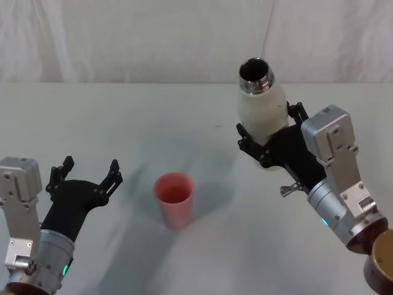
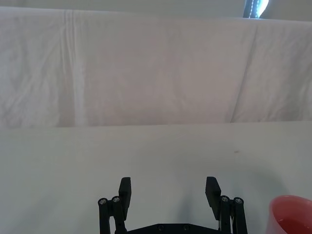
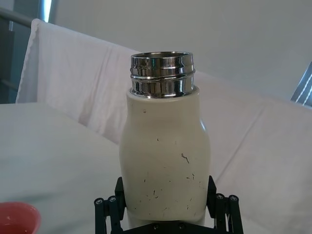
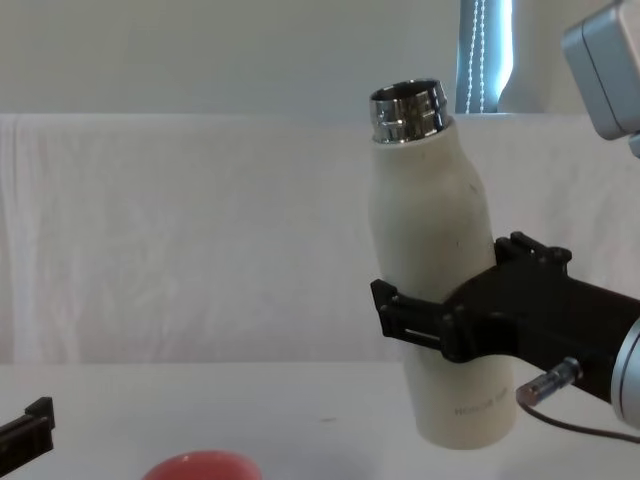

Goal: Grasp the thermos with one hand and pour water into the cup lid.

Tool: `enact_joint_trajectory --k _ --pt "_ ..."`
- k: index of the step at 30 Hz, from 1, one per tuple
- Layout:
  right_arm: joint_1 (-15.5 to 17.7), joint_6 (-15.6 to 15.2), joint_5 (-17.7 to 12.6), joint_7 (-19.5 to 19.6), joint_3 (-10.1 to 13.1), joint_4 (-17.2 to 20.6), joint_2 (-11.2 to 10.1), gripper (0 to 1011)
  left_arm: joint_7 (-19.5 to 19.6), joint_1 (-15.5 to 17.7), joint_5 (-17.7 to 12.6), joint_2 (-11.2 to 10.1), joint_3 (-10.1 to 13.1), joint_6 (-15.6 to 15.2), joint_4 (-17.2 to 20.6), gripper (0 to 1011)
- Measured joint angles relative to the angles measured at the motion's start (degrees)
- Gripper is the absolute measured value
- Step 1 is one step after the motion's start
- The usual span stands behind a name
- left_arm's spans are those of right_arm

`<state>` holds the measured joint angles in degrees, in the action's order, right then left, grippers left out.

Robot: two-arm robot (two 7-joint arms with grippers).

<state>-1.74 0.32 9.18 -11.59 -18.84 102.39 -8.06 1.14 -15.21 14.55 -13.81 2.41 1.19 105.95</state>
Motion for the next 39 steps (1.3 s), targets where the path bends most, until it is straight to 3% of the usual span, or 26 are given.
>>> enact_joint_trajectory --k 6,18,26,34,39 --pt "0.07 -0.91 -1.85 -0.01 -0.10 -0.58 0.67 958 0.00 0.00 0.00 0.00 0.00 0.00 0.00 1001" --pt "-0.89 -7.07 -5.24 -0.55 -0.15 -1.61 1.99 958 0.00 0.00 0.00 0.00 0.00 0.00 0.00 1001" --pt "-1.96 -9.79 -10.22 -1.59 0.82 -3.86 3.24 958 0.00 0.00 0.00 0.00 0.00 0.00 0.00 1001" --pt "-2.71 -10.12 -14.29 -2.08 1.18 -6.30 3.81 958 0.00 0.00 0.00 0.00 0.00 0.00 0.00 1001" --pt "-2.85 -8.25 -15.96 -2.08 1.18 -7.39 3.70 958 0.00 0.00 0.00 0.00 0.00 0.00 0.00 1001"
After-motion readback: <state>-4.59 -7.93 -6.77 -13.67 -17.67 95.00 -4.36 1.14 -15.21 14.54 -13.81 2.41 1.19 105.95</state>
